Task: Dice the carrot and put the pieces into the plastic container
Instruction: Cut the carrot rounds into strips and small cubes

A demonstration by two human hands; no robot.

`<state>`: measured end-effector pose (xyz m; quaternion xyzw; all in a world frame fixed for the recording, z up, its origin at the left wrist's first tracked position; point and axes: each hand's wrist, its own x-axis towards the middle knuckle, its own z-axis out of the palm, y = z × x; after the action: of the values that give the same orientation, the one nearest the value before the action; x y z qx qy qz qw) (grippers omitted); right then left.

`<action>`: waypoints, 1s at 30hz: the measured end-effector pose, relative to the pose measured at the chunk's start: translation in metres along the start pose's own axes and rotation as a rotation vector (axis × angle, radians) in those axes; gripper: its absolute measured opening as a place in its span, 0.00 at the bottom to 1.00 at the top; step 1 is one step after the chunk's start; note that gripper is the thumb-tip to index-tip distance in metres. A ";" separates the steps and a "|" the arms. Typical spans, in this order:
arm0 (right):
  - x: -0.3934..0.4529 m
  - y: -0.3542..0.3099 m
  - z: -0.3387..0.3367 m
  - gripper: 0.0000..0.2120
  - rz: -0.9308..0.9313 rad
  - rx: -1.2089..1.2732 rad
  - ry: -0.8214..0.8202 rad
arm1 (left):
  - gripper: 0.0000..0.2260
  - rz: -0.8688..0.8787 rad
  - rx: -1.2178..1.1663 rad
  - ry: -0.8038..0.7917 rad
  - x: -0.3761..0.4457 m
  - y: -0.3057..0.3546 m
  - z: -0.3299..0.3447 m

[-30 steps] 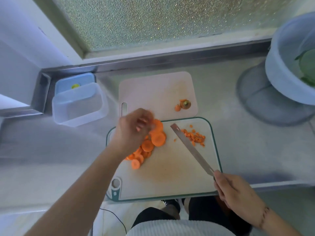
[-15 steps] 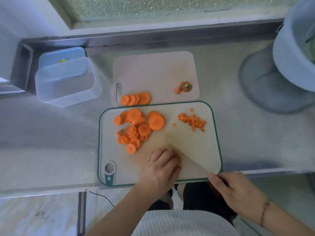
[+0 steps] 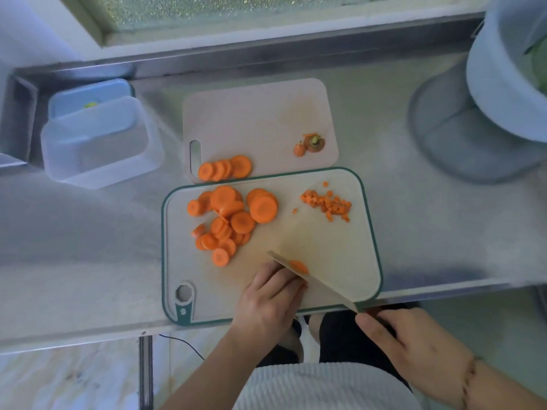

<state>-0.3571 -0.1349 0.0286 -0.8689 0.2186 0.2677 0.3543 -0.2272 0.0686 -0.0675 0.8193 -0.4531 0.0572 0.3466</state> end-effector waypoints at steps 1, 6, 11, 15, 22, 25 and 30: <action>0.000 0.001 0.001 0.39 0.009 0.001 -0.004 | 0.05 0.000 0.003 -0.002 0.000 0.000 0.001; 0.004 -0.004 0.005 0.37 0.052 -0.070 -0.025 | 0.06 -0.014 -0.007 -0.006 -0.001 -0.002 0.002; 0.021 -0.022 -0.002 0.33 0.028 -0.029 -0.063 | 0.04 -0.003 -0.022 -0.023 0.002 0.000 -0.002; 0.016 -0.020 -0.010 0.30 0.005 0.023 -0.047 | 0.08 0.014 -0.008 -0.070 -0.002 -0.001 -0.009; -0.002 -0.007 -0.003 0.36 0.044 0.014 -0.063 | 0.12 0.030 -0.016 -0.037 -0.005 -0.002 -0.007; 0.002 -0.009 0.002 0.38 0.075 -0.024 -0.070 | 0.13 0.028 -0.033 -0.038 -0.002 -0.002 -0.008; 0.022 -0.037 0.000 0.36 0.054 -0.042 -0.083 | 0.08 0.047 -0.012 -0.051 -0.003 -0.006 -0.007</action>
<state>-0.3198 -0.1149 0.0331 -0.8581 0.2213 0.3176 0.3375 -0.2232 0.0774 -0.0666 0.8075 -0.4813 0.0421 0.3383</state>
